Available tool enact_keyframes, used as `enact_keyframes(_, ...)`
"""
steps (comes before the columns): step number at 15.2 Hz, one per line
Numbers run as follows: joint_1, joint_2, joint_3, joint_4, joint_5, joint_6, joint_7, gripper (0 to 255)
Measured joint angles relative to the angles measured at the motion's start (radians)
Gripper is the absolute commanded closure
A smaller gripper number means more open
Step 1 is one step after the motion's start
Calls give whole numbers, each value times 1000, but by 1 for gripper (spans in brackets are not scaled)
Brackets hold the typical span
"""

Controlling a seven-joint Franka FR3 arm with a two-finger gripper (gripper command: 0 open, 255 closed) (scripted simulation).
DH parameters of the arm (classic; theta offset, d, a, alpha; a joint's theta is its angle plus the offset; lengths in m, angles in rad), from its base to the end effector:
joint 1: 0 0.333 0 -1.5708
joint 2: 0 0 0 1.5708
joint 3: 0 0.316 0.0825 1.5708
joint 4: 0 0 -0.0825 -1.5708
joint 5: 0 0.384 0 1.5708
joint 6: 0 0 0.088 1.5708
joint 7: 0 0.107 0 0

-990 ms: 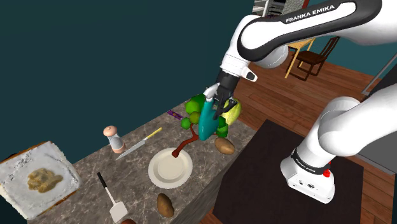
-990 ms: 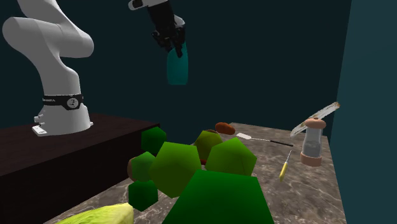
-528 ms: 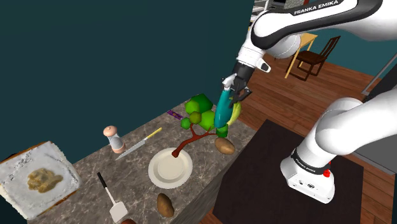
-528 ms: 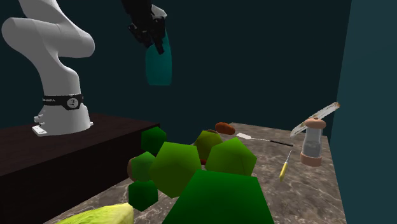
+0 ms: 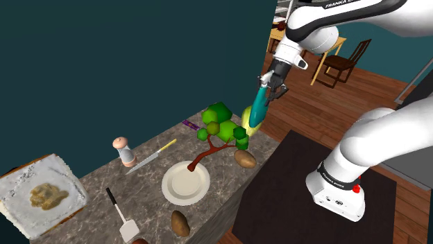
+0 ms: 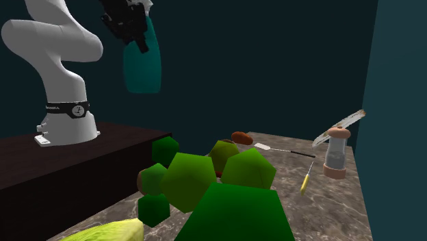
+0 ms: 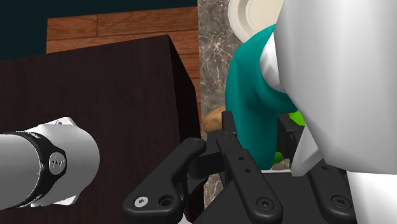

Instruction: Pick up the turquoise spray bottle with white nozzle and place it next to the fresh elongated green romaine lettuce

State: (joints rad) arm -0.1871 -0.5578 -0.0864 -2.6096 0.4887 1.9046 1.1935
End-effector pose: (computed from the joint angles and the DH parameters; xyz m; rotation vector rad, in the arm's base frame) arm 0.3523 -0.0633 0.4298 -1.8499 2.0015 0.4966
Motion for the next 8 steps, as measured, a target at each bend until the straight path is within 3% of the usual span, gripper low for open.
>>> enact_keyframes(8, -94, 114, -162, 116, -118, -88, -175, 255)
